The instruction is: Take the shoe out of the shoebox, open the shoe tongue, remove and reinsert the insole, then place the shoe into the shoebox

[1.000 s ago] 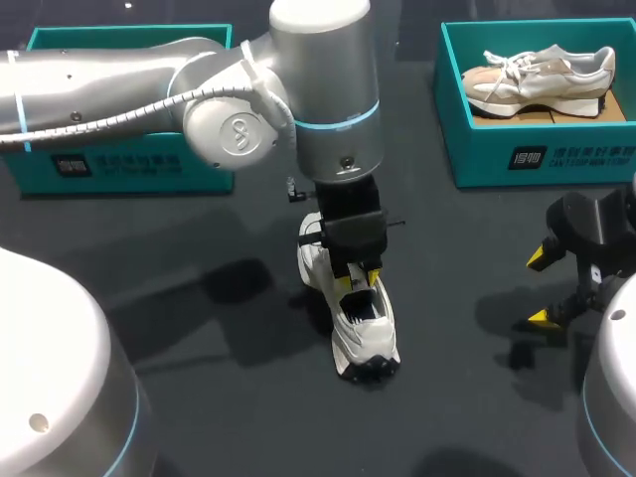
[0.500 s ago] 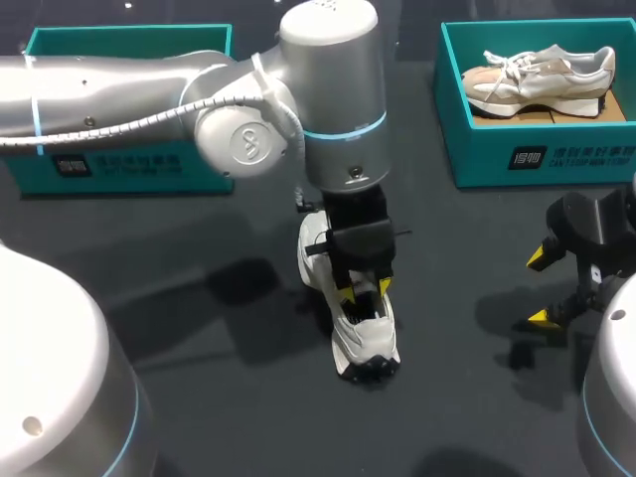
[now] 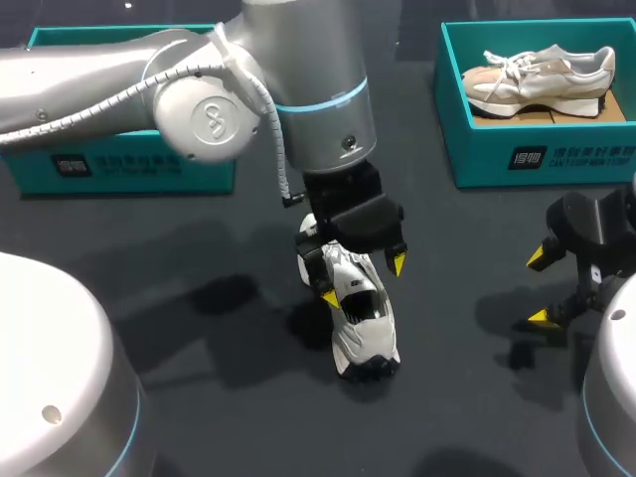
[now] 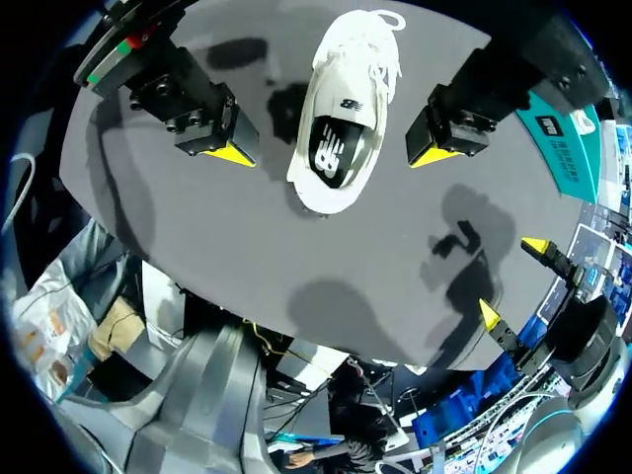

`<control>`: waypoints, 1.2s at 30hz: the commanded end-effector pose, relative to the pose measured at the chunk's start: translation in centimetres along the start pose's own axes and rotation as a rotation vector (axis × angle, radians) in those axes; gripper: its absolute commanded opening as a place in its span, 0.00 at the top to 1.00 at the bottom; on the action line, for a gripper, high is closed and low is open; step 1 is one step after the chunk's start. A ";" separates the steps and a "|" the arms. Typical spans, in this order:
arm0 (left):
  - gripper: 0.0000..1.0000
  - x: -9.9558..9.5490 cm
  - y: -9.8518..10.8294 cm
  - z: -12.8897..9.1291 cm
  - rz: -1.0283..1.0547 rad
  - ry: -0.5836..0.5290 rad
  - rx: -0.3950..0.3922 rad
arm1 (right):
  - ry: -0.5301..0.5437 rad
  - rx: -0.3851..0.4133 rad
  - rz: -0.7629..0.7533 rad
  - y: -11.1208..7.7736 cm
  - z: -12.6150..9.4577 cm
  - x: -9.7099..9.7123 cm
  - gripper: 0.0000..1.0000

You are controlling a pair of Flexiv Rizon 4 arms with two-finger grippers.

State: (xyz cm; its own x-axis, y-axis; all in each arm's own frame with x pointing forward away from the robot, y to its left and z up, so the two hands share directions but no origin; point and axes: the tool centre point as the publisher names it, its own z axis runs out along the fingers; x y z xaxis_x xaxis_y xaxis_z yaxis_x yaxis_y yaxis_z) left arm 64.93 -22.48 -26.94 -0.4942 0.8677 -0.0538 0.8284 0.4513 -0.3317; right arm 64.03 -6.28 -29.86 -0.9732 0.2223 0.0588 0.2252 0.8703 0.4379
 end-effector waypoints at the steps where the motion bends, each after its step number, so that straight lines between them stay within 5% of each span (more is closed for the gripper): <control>1: 0.00 0.3 -0.3 -0.3 0.003 -0.003 -0.007 | -0.004 0.001 0.000 -0.1 0.0 0.2 0.00; 16: 0.00 0.2 -0.3 -0.3 -0.042 -0.018 -0.008 | -0.004 0.001 0.000 -0.1 0.0 0.2 0.00; 24: 0.00 0.8 -3.0 1.6 -0.413 -0.125 -0.187 | -0.004 0.001 0.000 -0.1 0.0 0.2 0.00; 36: 0.00 1.2 -3.6 3.4 -0.605 -0.167 -0.283 | -0.004 0.001 0.000 -0.1 0.0 0.2 0.00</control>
State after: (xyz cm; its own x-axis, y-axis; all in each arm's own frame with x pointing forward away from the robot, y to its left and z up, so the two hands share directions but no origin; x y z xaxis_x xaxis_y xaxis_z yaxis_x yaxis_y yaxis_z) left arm 60.88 -23.11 -28.73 -0.8924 0.4451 -0.0747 0.4513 0.8794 -0.1518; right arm 64.03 -6.29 -29.86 -0.9732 0.2224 0.0587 0.2253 0.8703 0.4379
